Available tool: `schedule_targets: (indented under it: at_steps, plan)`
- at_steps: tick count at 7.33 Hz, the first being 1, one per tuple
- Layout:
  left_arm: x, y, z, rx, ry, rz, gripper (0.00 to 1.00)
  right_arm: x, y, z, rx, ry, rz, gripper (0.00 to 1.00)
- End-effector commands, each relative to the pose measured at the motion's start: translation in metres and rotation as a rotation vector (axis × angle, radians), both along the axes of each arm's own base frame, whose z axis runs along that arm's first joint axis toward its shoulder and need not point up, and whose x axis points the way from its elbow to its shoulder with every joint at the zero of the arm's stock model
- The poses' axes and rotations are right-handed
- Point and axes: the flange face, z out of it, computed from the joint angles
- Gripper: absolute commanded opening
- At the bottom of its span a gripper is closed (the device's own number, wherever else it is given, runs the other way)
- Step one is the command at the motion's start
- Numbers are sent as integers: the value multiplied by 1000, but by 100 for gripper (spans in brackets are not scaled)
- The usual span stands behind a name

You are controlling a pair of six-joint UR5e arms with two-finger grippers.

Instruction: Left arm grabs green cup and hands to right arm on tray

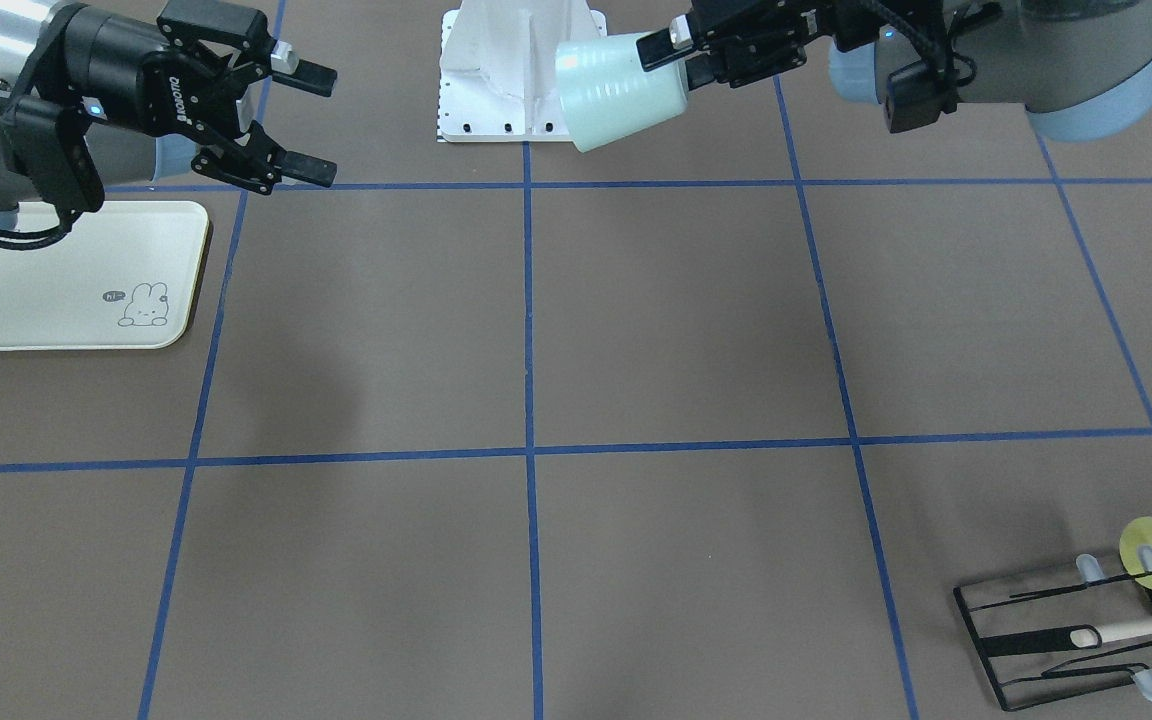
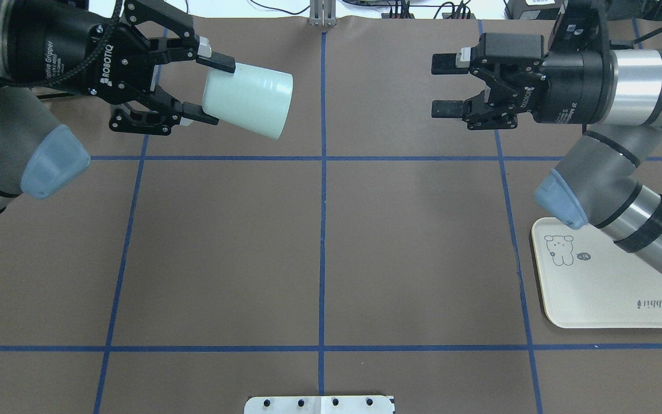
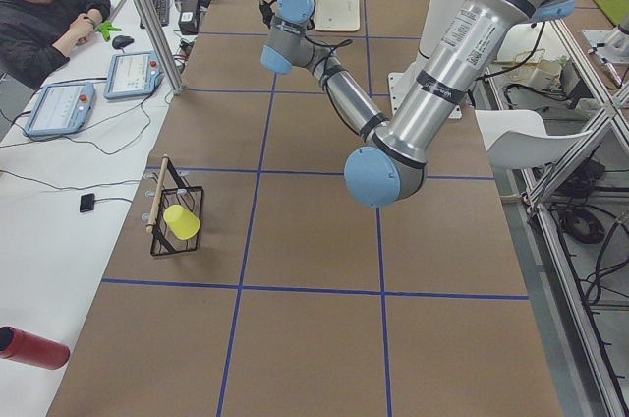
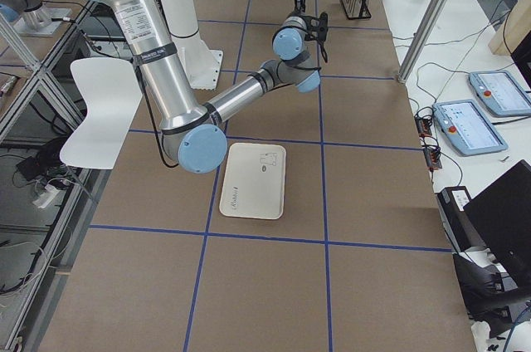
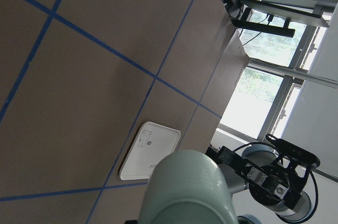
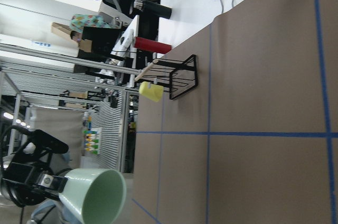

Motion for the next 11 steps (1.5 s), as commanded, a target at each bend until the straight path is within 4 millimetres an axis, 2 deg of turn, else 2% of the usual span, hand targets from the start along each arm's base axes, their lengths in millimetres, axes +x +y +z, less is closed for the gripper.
schedule_targets:
  at_steps: [1,2,5,10,11]
  plan:
    - [17,20,-6,-6,98,14,0,-24,32,-3,-50,-226,-38,99]
    - [24,25,-6,-15,109,30,0,-43,49,-4,-85,-320,-56,99]
    - [41,32,-8,-36,133,33,0,-81,101,-18,-185,-488,-102,99]
    - [55,42,-9,-37,132,68,0,-89,105,-24,-214,-503,-92,99]
    - [64,50,-10,-33,131,90,0,-91,105,-26,-216,-497,-90,99]
